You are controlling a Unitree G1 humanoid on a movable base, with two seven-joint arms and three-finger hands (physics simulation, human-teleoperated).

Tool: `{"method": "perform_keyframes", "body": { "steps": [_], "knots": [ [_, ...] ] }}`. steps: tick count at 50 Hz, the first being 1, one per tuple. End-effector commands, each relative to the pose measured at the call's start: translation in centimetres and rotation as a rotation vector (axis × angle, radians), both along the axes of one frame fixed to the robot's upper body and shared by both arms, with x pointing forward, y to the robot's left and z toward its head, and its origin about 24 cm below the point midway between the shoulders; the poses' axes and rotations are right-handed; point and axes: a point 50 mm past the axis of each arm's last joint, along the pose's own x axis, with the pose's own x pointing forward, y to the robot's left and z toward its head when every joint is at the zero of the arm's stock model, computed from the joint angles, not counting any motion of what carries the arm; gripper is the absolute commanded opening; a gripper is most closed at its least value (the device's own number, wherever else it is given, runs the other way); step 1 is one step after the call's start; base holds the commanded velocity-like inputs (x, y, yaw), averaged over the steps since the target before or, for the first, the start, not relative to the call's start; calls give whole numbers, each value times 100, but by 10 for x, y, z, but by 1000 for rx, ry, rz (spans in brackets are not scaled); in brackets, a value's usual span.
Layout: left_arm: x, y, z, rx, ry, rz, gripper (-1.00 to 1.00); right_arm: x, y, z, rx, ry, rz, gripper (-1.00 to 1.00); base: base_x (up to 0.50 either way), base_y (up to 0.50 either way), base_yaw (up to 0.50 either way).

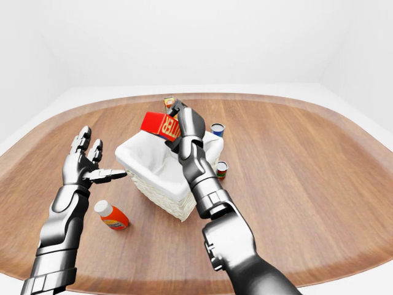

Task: Pick up the butter and put it in the basket.

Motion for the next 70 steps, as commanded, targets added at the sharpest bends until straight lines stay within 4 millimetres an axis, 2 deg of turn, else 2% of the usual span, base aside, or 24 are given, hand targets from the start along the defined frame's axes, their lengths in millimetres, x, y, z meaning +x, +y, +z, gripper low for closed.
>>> {"method": "perform_keyframes", "body": {
  "steps": [1,35,70],
  "knots": [
    [0,0,0,0,-1,1,100,0,4,10,70,-24,2,-100,0,0,0],
    [-1,2,-2,-12,7,4,100,5,6,-19,206,185,-25,-100,0,0,0],
    [-1,5,-5,-19,20,8,100,-1,17,-46,189,324,-12,-100,0,0,0]
  ]
}}
